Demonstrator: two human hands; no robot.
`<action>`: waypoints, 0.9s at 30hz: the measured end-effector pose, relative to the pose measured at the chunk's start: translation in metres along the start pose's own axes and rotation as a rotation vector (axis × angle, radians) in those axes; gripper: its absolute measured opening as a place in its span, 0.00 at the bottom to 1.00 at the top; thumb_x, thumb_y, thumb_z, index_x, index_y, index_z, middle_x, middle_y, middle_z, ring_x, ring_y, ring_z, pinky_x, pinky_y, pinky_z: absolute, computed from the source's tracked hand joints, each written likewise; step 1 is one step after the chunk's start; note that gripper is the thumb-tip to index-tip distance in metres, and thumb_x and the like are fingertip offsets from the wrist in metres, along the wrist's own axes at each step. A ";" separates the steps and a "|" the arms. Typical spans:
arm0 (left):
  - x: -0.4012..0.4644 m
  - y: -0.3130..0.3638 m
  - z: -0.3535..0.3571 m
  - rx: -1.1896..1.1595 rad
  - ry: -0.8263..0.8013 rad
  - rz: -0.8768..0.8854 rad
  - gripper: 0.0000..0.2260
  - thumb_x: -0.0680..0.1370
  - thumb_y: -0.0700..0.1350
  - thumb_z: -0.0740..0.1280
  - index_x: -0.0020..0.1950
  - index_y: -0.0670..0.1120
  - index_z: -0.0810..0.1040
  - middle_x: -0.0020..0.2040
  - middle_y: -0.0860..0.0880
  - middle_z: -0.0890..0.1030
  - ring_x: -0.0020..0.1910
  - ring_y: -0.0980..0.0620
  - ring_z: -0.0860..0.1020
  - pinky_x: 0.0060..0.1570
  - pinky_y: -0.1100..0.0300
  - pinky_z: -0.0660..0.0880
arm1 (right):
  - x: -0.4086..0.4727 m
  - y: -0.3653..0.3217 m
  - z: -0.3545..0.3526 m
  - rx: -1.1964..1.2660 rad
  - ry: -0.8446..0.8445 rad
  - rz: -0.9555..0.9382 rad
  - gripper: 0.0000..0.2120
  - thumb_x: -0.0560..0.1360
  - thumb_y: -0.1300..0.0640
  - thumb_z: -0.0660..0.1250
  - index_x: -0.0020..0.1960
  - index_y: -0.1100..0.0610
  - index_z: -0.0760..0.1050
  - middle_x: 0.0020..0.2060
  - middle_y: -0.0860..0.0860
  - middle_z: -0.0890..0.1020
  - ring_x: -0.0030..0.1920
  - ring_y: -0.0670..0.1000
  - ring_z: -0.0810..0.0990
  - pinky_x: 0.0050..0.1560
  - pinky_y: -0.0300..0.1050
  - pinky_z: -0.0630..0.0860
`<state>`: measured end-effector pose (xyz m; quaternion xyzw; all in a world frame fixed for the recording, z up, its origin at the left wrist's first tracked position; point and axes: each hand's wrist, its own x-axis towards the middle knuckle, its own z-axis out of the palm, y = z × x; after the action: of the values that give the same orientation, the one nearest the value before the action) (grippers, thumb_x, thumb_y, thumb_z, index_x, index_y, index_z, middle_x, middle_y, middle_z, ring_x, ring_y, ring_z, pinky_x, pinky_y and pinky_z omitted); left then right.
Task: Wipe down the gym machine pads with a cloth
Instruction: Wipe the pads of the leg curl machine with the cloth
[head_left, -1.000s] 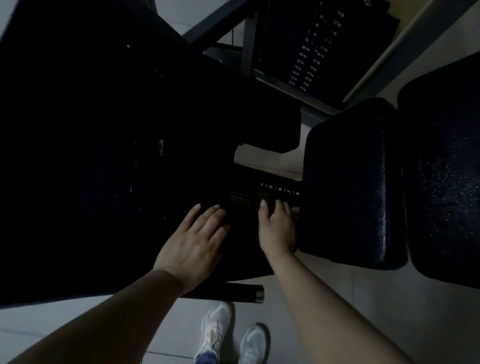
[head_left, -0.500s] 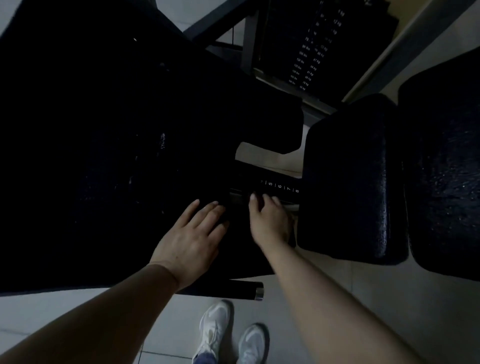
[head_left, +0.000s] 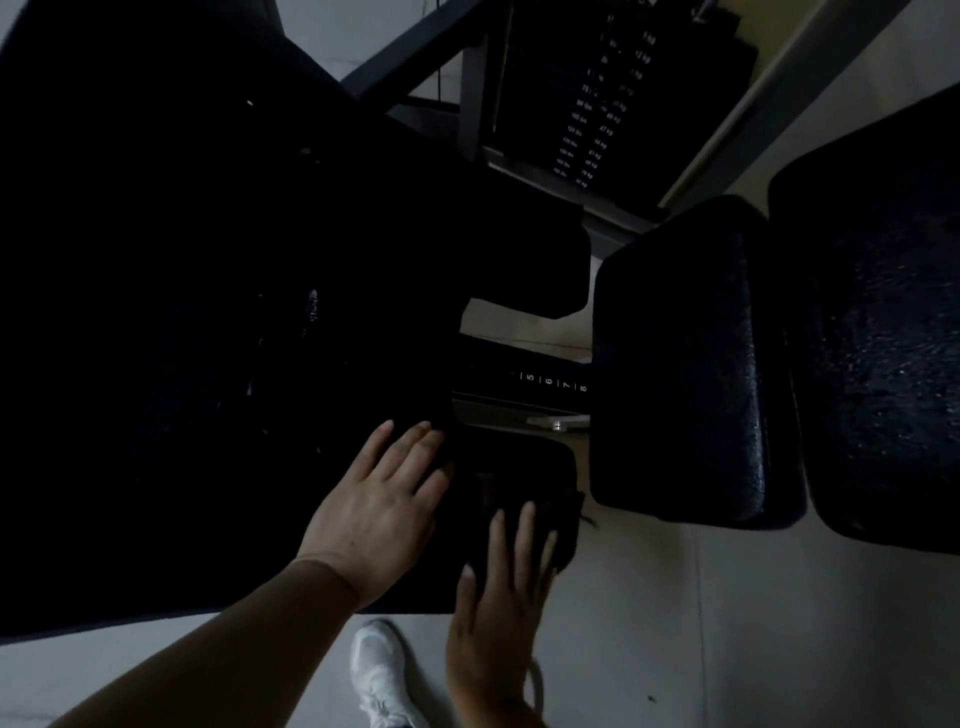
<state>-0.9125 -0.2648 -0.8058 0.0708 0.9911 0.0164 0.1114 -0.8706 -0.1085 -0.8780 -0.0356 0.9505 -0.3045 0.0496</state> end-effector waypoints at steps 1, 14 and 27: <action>0.000 0.000 0.001 -0.005 -0.005 0.001 0.21 0.76 0.49 0.54 0.60 0.43 0.80 0.64 0.39 0.76 0.67 0.41 0.72 0.70 0.46 0.54 | 0.007 -0.006 0.000 -0.044 -0.018 -0.028 0.23 0.80 0.44 0.46 0.73 0.50 0.61 0.77 0.47 0.55 0.76 0.57 0.51 0.71 0.52 0.50; 0.000 0.000 0.004 -0.018 0.070 -0.002 0.20 0.75 0.49 0.55 0.60 0.44 0.79 0.64 0.40 0.76 0.67 0.41 0.71 0.69 0.45 0.57 | 0.147 0.000 -0.025 -0.013 -0.244 0.137 0.25 0.79 0.39 0.51 0.58 0.56 0.76 0.60 0.50 0.74 0.59 0.55 0.74 0.53 0.47 0.71; -0.001 -0.023 -0.012 -0.075 0.213 -0.011 0.20 0.75 0.47 0.56 0.60 0.43 0.79 0.64 0.38 0.74 0.68 0.42 0.64 0.70 0.46 0.55 | -0.018 -0.040 0.002 0.245 0.012 -0.059 0.20 0.81 0.47 0.49 0.71 0.44 0.62 0.75 0.44 0.60 0.76 0.51 0.55 0.67 0.58 0.68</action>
<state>-0.9177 -0.2881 -0.7948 0.0590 0.9964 0.0605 0.0079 -0.8506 -0.1405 -0.8547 -0.0556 0.9051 -0.4198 0.0388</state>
